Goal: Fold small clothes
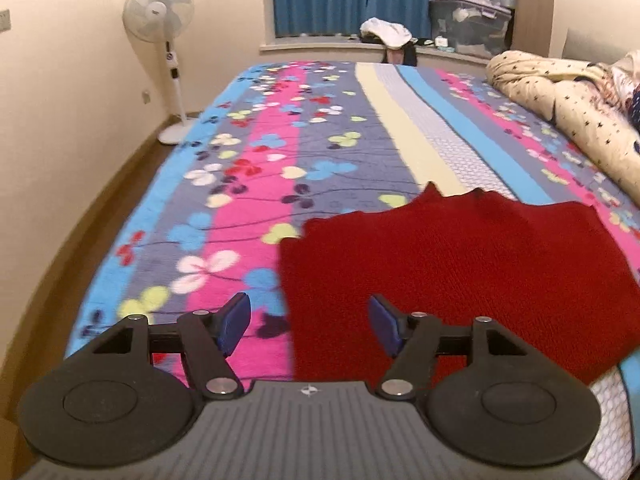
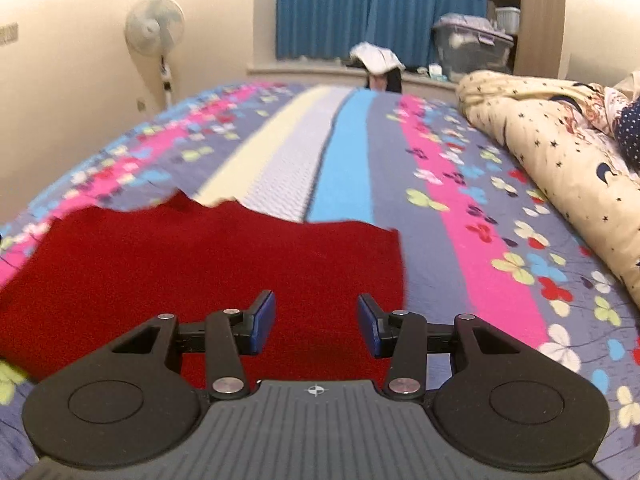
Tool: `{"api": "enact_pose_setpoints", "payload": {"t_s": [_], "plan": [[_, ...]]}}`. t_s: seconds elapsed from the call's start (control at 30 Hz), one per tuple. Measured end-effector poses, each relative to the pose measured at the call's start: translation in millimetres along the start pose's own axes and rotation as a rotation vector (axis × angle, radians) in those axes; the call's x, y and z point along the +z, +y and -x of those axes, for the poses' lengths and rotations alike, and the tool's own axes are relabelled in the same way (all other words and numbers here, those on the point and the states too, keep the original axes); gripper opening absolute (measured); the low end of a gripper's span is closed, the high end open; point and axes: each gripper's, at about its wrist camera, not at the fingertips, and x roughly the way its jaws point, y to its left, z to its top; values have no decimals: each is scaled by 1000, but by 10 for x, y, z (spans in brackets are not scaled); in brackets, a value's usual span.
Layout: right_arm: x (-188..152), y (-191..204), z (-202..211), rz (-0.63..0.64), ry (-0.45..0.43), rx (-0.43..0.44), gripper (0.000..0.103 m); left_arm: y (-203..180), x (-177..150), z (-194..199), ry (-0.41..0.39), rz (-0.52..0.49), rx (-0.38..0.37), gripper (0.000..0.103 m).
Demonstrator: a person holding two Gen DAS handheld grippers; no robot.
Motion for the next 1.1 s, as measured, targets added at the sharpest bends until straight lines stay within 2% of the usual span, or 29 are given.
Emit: {"api": "enact_pose_setpoints", "payload": {"t_s": [0.03,0.13,0.2,0.27,0.37,0.7,0.9,1.1], "plan": [[-7,80,40,-3,-18,17,45,39,-9,60,-1,-4,-1,71],[-35,315,129,5,-64,66,23,137,-110,181,-20,6,3,72],[-63,481,152,21,-86,99,18,192,-249,172,-13,35,25,72],[-89,635,147,41,-96,130,18,232,-317,99,65,50,54,71],[-115,830,124,71,-102,168,18,346,-310,147,22,86,70,72],[-127,1215,121,118,-135,251,18,535,-304,76,50,117,127,71],[-255,1611,122,291,-170,299,18,628,-300,26,64,139,137,72],[-465,2173,102,438,-177,416,21,696,-299,-31,81,159,139,72]]}}
